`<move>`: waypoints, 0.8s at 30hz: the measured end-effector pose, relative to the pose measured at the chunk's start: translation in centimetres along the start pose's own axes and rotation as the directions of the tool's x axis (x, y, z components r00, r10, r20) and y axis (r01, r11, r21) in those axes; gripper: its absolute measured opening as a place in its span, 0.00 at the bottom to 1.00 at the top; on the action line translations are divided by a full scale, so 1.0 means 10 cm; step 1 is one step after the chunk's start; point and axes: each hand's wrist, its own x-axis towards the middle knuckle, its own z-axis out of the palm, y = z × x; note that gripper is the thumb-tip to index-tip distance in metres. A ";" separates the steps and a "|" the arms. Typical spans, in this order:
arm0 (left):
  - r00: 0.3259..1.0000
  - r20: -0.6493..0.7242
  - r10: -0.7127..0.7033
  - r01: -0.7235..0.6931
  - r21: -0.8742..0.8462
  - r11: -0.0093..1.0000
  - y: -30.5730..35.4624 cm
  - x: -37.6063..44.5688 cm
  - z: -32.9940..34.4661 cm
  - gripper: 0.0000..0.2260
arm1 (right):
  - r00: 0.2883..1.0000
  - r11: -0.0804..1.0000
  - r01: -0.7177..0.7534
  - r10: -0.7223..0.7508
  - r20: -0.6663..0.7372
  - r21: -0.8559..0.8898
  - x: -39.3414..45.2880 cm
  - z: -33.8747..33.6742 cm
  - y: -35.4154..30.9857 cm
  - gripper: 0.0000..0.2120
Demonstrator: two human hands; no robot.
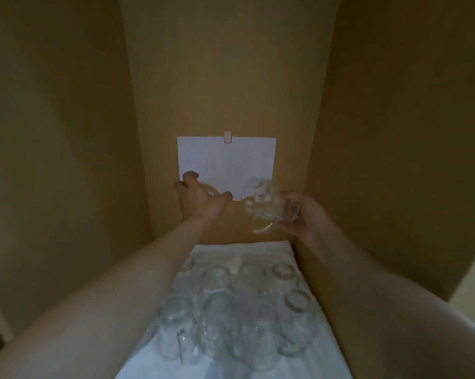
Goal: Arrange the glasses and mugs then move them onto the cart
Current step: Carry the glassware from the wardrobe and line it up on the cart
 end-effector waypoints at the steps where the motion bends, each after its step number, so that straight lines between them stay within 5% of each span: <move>1: 0.999 -0.021 -0.027 0.027 -0.031 0.999 0.05 -0.11 -0.07 0.42 | 0.998 0.996 -0.036 0.031 0.049 0.086 -0.13 -0.05 -0.02 0.14; 5: 0.994 -0.060 -0.091 0.086 -0.086 0.993 0.28 -0.61 -0.36 0.45 | 0.977 0.914 -0.153 0.083 0.197 0.375 -0.59 -0.21 -0.05 0.18; 9: 0.980 -0.109 -0.165 0.144 -0.181 0.973 0.42 -1.04 -0.55 0.46 | 0.943 0.847 -0.246 0.097 0.318 0.472 -0.93 -0.30 0.03 0.22; 18: 0.979 -0.062 -0.193 0.150 -0.418 0.896 0.56 -1.65 -0.89 0.48 | 0.878 0.875 -0.321 0.131 0.459 0.363 -1.59 -0.31 0.04 0.23; 24: 0.991 -0.029 -0.134 0.112 -0.384 0.917 0.62 -1.75 -1.06 0.48 | 0.872 0.875 -0.301 0.091 0.481 0.380 -1.81 -0.31 0.01 0.23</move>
